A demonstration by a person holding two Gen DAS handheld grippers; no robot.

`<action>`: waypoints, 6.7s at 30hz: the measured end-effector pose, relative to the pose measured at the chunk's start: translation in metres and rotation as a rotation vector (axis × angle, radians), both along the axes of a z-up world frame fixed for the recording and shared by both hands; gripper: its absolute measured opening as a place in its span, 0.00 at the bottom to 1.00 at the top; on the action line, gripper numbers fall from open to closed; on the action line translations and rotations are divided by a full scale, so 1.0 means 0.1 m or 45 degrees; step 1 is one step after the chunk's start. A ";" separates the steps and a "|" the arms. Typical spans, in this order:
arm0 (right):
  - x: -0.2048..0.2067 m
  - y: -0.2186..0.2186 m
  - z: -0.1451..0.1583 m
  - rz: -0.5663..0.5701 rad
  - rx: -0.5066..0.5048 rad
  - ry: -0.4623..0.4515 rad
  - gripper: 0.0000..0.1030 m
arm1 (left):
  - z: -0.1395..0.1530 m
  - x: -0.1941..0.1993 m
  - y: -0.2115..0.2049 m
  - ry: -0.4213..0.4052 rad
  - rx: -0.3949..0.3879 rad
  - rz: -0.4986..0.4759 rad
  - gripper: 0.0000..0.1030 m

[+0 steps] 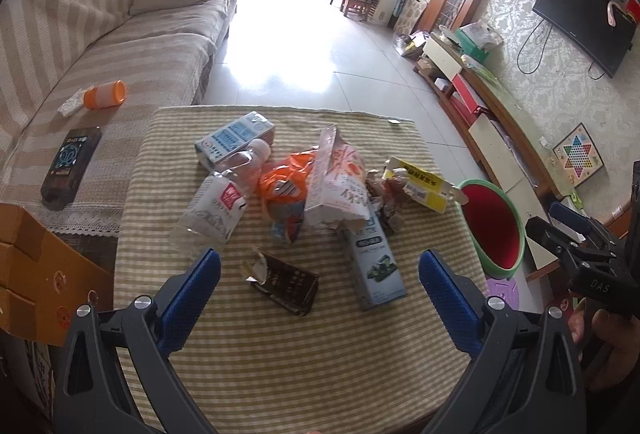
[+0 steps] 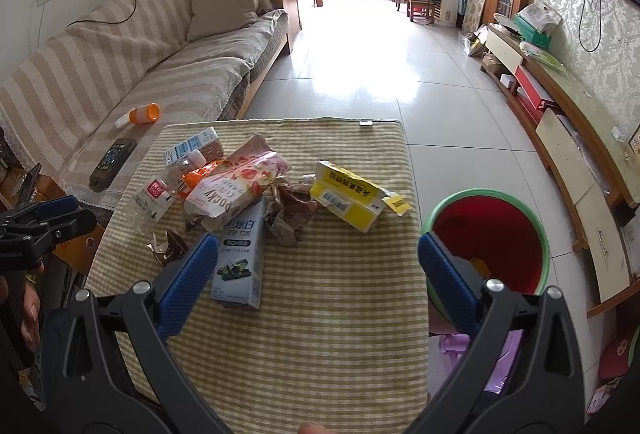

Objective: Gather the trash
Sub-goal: 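Move both open tools back over the table, then grasp the clear water bottle with the left tool while the right tool grasps the toothpaste box, then carry the bottle and toothpaste box over the red bin and open both tools, then move both open tools back over the table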

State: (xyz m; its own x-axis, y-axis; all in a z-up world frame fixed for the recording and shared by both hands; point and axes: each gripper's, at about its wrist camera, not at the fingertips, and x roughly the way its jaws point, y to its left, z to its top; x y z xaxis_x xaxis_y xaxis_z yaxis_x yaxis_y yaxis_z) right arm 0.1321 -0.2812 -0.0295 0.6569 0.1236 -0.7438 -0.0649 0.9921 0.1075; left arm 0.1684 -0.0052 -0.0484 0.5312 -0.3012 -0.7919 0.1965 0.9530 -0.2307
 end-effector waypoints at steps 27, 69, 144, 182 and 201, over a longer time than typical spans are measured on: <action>0.56 0.97 -1.08 0.144 0.018 0.343 0.96 | -1.00 1.04 0.29 0.227 0.342 -0.090 0.92; 0.39 0.92 -1.01 0.134 0.064 0.375 0.44 | -0.73 0.72 0.46 0.194 0.348 -0.028 0.53; -0.32 -2.33 -0.25 -0.484 0.196 0.074 0.44 | 0.16 0.35 -3.24 -0.030 0.164 -0.648 0.53; -0.09 -2.73 -0.69 -0.522 0.237 0.180 0.64 | -0.23 0.63 -3.77 0.107 0.070 -0.672 0.71; -0.09 -2.33 -0.41 -0.497 0.117 0.126 0.95 | -0.04 0.53 -3.06 0.057 0.069 -0.560 0.92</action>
